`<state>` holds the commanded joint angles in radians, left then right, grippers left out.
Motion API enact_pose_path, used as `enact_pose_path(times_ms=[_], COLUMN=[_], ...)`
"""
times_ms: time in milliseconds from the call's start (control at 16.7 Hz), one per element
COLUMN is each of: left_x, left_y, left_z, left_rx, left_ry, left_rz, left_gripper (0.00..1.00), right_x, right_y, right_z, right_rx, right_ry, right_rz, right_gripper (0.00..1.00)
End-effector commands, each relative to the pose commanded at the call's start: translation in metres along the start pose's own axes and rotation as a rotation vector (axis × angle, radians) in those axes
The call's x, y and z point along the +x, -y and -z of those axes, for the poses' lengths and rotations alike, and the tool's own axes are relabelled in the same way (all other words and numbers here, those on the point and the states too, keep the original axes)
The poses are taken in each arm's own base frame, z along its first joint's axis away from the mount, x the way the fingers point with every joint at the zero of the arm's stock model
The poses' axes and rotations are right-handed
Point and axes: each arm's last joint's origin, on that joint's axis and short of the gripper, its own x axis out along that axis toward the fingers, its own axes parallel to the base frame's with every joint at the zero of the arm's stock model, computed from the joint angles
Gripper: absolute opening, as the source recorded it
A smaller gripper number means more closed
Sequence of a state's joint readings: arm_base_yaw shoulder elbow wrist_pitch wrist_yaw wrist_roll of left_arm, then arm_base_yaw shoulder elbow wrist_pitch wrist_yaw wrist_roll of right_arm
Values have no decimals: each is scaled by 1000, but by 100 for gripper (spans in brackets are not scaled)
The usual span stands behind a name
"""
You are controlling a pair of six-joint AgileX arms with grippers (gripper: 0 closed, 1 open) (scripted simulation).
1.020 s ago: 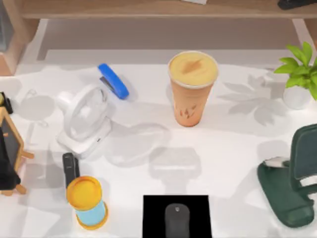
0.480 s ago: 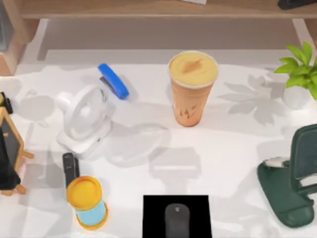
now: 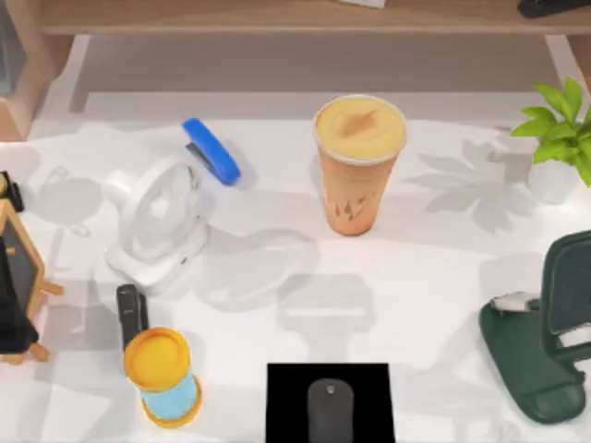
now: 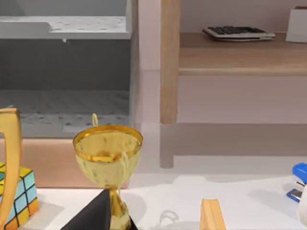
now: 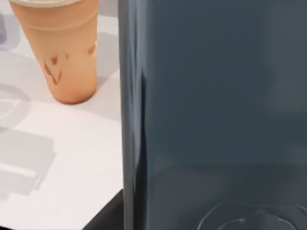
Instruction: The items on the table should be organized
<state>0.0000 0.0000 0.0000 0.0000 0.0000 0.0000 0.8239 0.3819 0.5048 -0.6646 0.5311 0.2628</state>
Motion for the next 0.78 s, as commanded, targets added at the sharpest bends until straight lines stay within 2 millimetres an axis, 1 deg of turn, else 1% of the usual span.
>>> enact_pose_path(times_ms=[240, 360, 780], left_x=[0, 0, 0], left_y=[0, 0, 0], left_z=[0, 0, 0], left_rx=[0, 0, 0], left_ry=[0, 0, 0], left_rz=[0, 0, 0], left_gripper=[100, 100, 100], right_x=[0, 4, 31], right_y=[0, 0, 1], right_z=[-1, 1, 1], right_rx=[1, -6, -4], right_ry=[-2, -9, 11], right_rz=[4, -1, 1], right_gripper=[0, 0, 0])
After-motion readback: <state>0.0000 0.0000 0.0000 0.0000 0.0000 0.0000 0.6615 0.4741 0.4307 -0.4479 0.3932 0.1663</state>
